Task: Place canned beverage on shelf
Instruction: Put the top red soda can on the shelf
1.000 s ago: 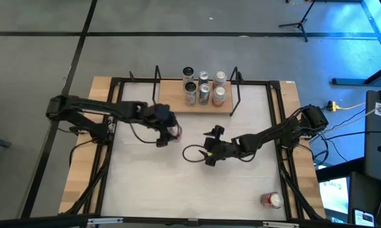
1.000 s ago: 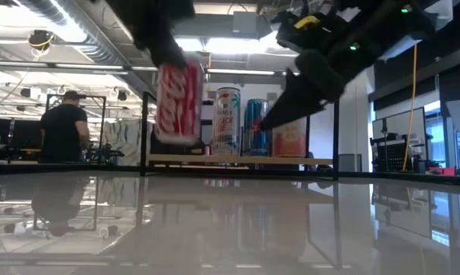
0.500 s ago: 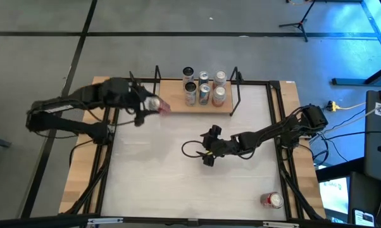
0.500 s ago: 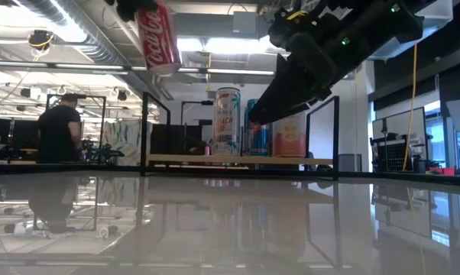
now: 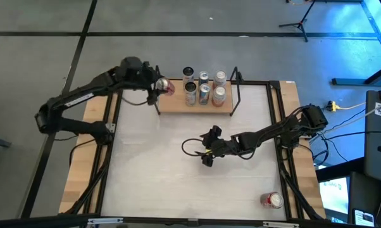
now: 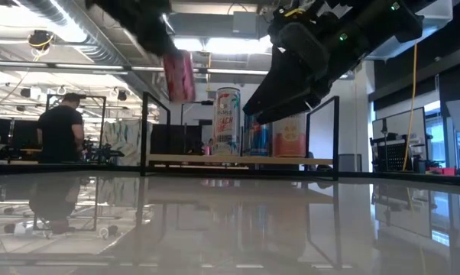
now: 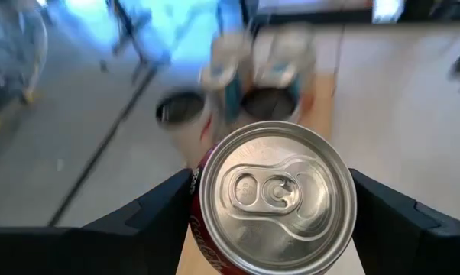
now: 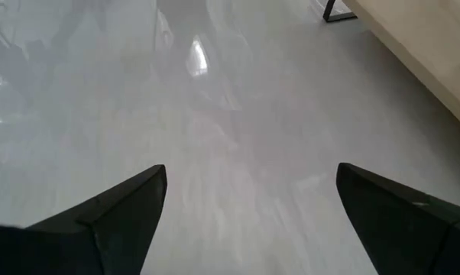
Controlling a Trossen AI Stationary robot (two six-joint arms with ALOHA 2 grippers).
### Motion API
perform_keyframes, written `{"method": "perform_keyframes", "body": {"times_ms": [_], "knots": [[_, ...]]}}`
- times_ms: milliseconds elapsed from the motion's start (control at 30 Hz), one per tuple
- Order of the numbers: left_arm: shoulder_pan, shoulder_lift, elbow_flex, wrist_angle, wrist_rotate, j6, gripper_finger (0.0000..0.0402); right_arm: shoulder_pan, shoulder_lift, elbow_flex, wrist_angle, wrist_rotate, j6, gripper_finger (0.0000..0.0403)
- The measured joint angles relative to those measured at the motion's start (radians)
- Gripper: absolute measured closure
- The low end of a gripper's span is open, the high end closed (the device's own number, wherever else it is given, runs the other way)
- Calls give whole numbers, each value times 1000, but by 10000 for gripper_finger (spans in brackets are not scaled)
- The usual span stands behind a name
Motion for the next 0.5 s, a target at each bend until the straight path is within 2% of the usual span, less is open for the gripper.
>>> {"method": "perform_keyframes", "body": {"times_ms": [67,233,500], "knots": [[39,47,-1,-12,8,5,129,0,0,0,3,0,4,23],[116,150,-1,43,137,4,129,0,0,0,5,12,6,23],[166,260,-1,127,158,5,129,0,68,2,49,17,23,23]]}}
